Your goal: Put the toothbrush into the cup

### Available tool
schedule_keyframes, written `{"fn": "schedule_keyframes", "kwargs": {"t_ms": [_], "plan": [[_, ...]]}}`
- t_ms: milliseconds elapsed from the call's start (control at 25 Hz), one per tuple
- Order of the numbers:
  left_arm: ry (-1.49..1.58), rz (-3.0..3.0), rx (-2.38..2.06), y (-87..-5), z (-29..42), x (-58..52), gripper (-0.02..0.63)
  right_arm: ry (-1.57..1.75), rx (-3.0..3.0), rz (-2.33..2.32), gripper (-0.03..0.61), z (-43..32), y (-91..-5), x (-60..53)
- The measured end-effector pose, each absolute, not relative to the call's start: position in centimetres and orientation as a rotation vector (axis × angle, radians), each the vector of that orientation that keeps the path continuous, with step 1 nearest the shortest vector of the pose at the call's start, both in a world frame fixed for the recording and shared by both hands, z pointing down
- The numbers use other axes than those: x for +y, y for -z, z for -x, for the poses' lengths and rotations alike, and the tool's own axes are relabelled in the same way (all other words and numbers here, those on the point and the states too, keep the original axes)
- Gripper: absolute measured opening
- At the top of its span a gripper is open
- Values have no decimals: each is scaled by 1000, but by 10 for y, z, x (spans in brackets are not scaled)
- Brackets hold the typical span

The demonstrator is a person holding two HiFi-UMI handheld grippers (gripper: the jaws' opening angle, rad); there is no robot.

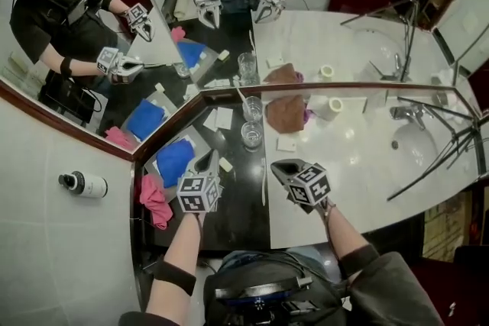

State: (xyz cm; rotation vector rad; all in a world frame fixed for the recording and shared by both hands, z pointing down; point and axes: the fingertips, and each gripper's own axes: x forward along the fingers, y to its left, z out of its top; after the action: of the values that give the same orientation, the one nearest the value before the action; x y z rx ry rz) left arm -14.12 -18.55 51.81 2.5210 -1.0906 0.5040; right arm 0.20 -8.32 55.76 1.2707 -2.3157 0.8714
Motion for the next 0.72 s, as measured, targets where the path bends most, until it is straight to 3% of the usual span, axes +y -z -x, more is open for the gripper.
{"fn": "schedule_keyframes", "kwargs": {"t_ms": [720], "plan": [[-497,-2421,-1106,-519,165,-120,0,-920,-2237,-1453,17,-44,-549,-50]]}}
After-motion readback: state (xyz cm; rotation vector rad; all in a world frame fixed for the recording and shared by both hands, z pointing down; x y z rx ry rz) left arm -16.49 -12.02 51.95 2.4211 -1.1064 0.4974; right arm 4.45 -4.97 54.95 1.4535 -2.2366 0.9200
